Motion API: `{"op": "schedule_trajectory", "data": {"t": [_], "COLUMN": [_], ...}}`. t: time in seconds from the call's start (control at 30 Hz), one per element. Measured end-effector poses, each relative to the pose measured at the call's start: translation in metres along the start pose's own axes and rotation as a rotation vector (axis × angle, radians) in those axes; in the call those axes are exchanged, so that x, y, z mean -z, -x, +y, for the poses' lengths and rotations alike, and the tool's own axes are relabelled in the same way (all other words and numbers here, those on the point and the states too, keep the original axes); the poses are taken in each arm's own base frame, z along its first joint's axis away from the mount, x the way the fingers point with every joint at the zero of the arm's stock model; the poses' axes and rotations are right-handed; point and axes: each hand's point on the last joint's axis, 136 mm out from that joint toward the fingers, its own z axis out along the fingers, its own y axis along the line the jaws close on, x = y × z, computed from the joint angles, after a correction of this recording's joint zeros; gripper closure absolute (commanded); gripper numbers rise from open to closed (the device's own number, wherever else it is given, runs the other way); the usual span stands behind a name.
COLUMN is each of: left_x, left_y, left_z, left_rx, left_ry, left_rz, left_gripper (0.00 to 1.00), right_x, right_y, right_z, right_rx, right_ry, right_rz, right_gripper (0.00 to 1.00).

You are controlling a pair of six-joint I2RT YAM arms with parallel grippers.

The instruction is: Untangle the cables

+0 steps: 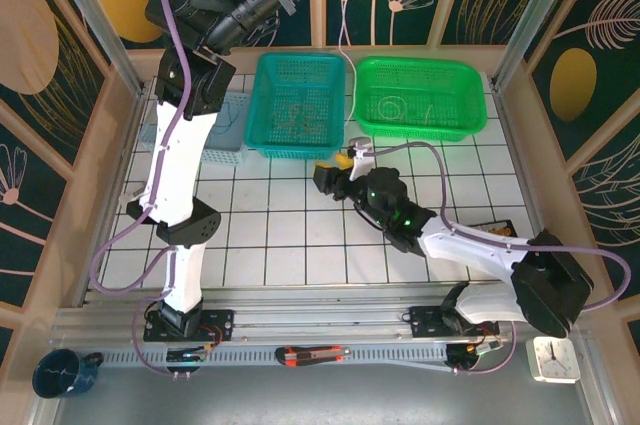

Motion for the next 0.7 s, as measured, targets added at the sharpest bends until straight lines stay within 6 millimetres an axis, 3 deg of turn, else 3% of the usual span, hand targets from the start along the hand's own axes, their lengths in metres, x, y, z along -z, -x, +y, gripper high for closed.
{"op": "schedule_trajectory", "data": {"t": [0.23, 0.5, 0.7], "left_x": [0.0, 0.002, 0.006], "left_y": [0.001, 0.001, 0.007], "left_z": [-0.001, -0.003, -0.011], "left_rx": [-0.004, 0.001, -0.004], "left_ry": [0.0, 0.008, 0.002], "left_rz": [-0.005, -0.003, -0.008], "left_gripper": [1.0, 1.0, 1.0], "right_x": [0.008, 0.047, 0.028], "right_y": [0.013, 0.066, 0.053], "right_z": [-0.001, 0.002, -0.003], "right_rx": [0.003, -0.004, 0.019], "right_ry": [-0.002, -0.001, -0.022], "right_rz": [-0.016, -0.153, -0.093], "right_gripper": [0.38, 0.33, 0.33]}}
